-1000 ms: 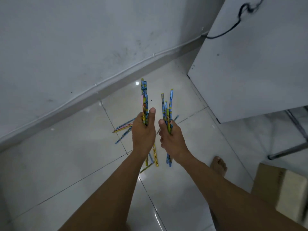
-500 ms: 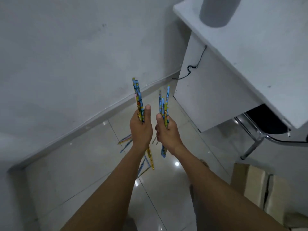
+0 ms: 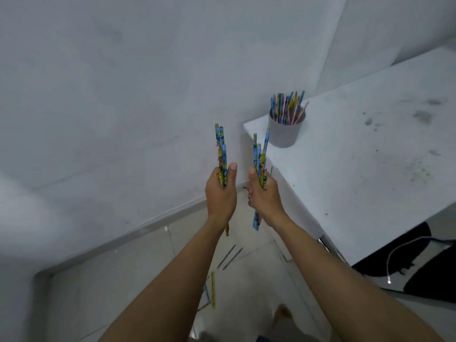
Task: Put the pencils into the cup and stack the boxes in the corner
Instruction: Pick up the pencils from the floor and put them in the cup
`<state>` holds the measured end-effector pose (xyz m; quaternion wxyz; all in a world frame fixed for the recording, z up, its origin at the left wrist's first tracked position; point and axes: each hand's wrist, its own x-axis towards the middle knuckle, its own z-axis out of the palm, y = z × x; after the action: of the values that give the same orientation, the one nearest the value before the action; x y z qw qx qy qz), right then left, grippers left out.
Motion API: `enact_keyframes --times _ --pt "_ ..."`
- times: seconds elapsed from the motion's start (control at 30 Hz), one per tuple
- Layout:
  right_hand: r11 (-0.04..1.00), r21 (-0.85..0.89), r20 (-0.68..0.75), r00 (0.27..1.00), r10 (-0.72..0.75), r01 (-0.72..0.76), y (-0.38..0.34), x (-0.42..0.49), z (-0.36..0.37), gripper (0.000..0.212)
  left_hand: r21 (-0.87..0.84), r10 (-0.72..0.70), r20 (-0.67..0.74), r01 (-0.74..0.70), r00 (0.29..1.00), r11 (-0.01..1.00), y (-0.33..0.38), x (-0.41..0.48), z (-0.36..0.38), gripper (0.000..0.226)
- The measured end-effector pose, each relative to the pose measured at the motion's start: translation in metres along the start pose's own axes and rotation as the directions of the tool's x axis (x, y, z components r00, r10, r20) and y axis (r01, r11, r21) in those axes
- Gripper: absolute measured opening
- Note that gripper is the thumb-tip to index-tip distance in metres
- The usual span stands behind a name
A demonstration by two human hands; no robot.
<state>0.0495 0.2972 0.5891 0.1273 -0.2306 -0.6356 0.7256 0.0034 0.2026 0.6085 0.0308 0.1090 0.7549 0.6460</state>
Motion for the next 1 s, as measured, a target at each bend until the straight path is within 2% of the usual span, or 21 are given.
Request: enact_keyframes --times 0.17,0.23,0.4,0.57,0.63,0.73,0.77,0.9,1.0 --pt "0.995 0.005 -0.051 0.994 -0.1 0.1 -0.046 0.012 0.0 0.034 -0.048 0.069 0.061 -0.066 0.996 0.997 0.044 0.024 0.018 0.029" --pt "0.991 -0.002 -0.123 0.983 -0.136 0.136 -0.061 0.015 0.003 0.035 -0.075 0.099 0.088 -0.092 0.991 0.993 0.057 0.037 0.023 0.031" --pt "0.976 -0.033 -0.219 0.951 -0.218 0.216 -0.084 0.028 0.005 0.029 -0.12 0.12 0.063 -0.112 0.991 0.986 0.073 0.063 0.036 0.033" --pt "0.977 -0.032 -0.334 0.92 -0.207 0.209 -0.095 0.051 -0.009 0.043 -0.128 0.12 0.06 -0.112 0.991 0.986 0.085 0.09 0.054 0.037" --pt "0.975 -0.036 -0.326 0.92 -0.218 0.219 -0.1 0.064 -0.014 0.049 -0.156 0.136 0.065 -0.125 0.989 0.98 0.09 0.102 0.065 0.035" --pt "0.974 -0.04 -0.336 0.915 -0.223 0.223 -0.112 0.079 -0.021 0.046 -0.168 0.143 0.08 -0.128 0.986 0.977 0.098 0.114 0.072 0.032" --pt "0.976 -0.051 -0.342 0.914 -0.218 0.213 -0.117 0.123 -0.032 0.047 -0.174 0.13 0.055 -0.119 0.99 0.978 0.099 0.15 0.097 0.032" --pt "0.96 -0.187 -0.392 0.88 -0.267 0.208 -0.117 0.164 -0.045 0.052 -0.183 0.17 0.054 -0.158 0.984 0.97 0.1 0.176 0.119 0.034" --pt "0.965 -0.203 -0.413 0.88 -0.236 0.164 -0.124 0.202 -0.062 0.053 -0.161 0.149 0.063 -0.137 0.987 0.977 0.1 0.208 0.15 0.034"
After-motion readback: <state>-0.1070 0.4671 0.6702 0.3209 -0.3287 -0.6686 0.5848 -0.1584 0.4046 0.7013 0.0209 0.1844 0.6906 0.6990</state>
